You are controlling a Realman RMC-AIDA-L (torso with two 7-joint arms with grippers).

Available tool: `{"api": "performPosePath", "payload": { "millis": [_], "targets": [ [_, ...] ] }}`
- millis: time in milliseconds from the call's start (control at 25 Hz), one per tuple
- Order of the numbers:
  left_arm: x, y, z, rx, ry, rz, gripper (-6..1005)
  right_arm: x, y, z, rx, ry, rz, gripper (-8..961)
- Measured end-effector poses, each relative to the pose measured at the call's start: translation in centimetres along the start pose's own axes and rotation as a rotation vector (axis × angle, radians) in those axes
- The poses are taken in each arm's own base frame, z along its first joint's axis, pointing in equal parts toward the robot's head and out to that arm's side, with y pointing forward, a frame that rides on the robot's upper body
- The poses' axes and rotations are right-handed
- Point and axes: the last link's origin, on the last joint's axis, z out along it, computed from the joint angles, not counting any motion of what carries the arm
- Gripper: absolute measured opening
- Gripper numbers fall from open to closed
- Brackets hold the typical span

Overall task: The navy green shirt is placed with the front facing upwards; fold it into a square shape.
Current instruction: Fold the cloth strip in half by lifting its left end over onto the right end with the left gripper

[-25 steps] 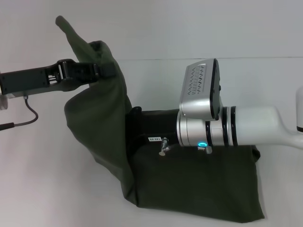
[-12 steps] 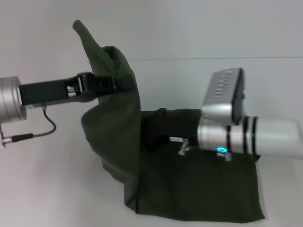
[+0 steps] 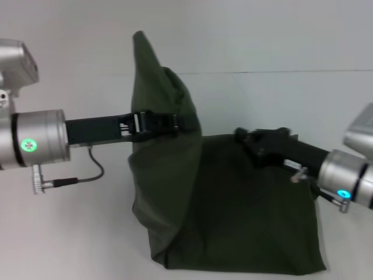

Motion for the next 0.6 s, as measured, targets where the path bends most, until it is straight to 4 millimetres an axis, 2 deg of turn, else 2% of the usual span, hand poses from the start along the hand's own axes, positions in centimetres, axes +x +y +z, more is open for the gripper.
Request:
{"api": "performPosePath", "payload": {
  "millis": [200, 440, 600],
  "targets": [
    [-0.6, 0.0, 2.2, -0.018, -0.012, -0.006, 64, 0.5, -1.7, -3.3, 0.115, -0.102, 0.067, 6],
    [-2.0, -0.8, 4.7, -0.013, -0.031, -0.029, 65, 0.3, -2.9, -7.4, 0.217, -0.259, 0.119, 55],
    [-3.0, -1.5, 6.4, -0.018, -0.020, -0.053, 65, 0.5, -3.3, -9.0, 0.269, -0.312, 0.142, 174]
  ]
}}
